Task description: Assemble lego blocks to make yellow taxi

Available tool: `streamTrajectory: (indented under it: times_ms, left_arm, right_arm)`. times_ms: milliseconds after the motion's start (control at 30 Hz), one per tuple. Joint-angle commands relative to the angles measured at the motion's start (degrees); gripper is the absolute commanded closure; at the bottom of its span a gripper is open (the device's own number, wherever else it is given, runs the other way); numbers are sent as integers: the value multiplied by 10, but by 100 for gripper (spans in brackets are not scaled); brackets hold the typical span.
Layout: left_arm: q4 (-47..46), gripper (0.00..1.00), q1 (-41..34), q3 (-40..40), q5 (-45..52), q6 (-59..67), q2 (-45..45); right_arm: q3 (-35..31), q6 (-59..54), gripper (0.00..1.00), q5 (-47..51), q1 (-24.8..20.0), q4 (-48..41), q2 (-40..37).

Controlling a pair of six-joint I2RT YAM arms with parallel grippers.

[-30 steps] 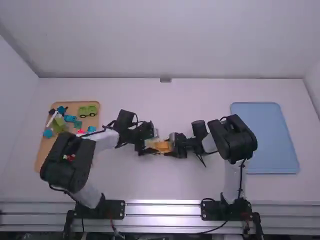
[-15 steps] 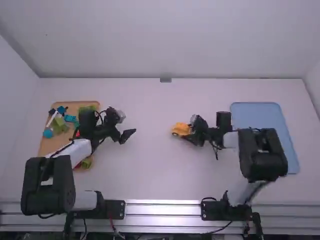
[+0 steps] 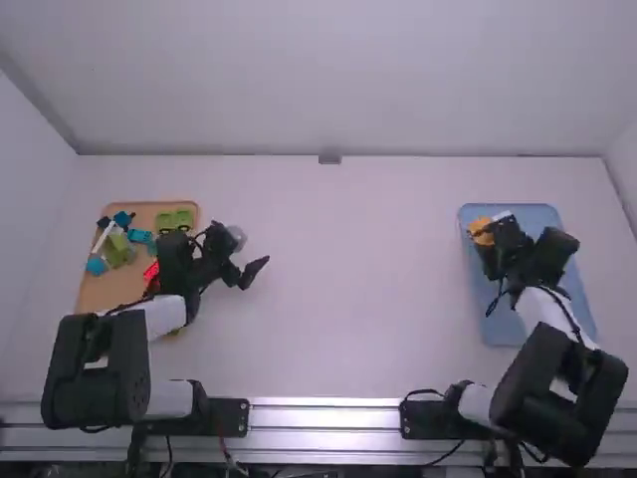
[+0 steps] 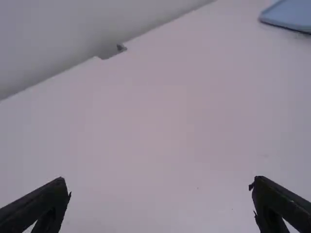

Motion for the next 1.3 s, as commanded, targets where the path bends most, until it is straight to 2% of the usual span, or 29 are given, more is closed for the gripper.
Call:
streamTrajectory:
  times_ms: [0,167,233,333,367,467,533,567,667,733,867,1000,1033,1133,1167,1267]
  left_arm:
    - [13,1,-5,-12,3,-4,-7]
    - [28,1,-5,-20,3,-4,-7]
    - [30,1,-5,-19,1,-21,-7]
    - [57,1,-5,-18,-37,-113,-7]
    - [70,1,-5,-18,-56,-148,-8]
    - [89,1,-5,-18,-73,-184,-12]
    - [87,1,-5,-18,-78,-184,-30]
    - [86,1,-5,-18,-79,-184,-31]
    - [63,1,-12,-18,-113,-184,-71]
    - [48,1,-19,-18,-129,-184,-95]
    - [-23,1,-46,-18,-207,-184,-188]
    - [-126,1,-82,-12,-320,-184,-295]
    - [-188,1,-95,2,-359,-185,-336]
    - [-308,1,-115,38,-414,-213,-404]
    - [-356,1,-123,56,-417,-216,-433]
    - [-395,1,-134,78,-401,-210,-494]
  right_arm:
    - [3,83,45,-23,-40,28,35]
    - [3,159,43,-21,-85,97,107]
    - [3,185,38,-20,-94,120,142]
    - [5,213,7,-20,-102,131,164]
    - [7,217,1,-20,-104,122,163]
    - [23,228,1,-15,-106,72,147]
    - [44,228,1,13,-93,-21,104]
    - [46,228,1,16,-91,-28,101]
    - [81,228,1,78,-52,-146,35]
    - [93,228,1,103,-32,-183,7]
    - [115,228,1,146,38,-258,-81]
    - [116,228,1,146,115,-271,-153]
    - [115,228,1,145,150,-271,-179]
    - [115,228,1,145,212,-271,-216]
    - [115,222,1,145,240,-269,-230]
    - [115,175,1,145,299,-267,-252]
